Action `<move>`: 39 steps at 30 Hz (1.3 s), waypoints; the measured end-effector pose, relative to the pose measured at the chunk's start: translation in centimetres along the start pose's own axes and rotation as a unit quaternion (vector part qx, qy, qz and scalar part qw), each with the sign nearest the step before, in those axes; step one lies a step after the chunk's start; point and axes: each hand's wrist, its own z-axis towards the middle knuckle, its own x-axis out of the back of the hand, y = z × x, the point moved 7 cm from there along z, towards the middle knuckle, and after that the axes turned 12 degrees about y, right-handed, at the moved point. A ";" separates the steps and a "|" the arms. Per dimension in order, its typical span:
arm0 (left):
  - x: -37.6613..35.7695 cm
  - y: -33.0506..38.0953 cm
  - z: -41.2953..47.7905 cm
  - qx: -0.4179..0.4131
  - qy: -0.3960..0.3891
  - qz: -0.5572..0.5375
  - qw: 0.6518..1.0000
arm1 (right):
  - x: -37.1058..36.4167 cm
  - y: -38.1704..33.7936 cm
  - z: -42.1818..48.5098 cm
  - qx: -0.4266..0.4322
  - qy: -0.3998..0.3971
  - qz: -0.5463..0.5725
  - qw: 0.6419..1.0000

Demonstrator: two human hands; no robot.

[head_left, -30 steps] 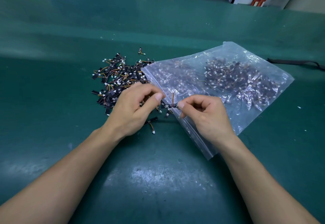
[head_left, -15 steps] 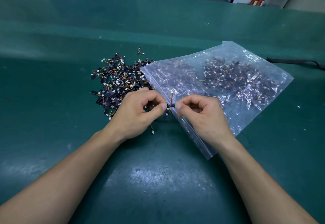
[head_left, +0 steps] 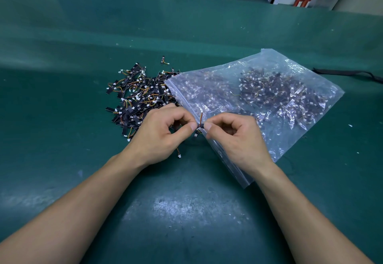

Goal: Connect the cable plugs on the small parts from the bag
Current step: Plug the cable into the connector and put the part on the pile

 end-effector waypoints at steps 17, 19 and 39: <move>0.2 0.3 0.0 -0.012 0.004 0.000 1.000 | 0.1 -0.4 -0.1 0.020 -0.001 -0.014 1.000; 0.1 0.2 0.0 -0.010 0.002 0.002 1.000 | 0.0 -0.3 -0.1 0.020 -0.006 -0.020 1.000; 0.2 -0.1 0.0 -0.004 0.005 -0.005 1.000 | 0.0 -0.3 -0.1 0.013 -0.007 -0.029 0.999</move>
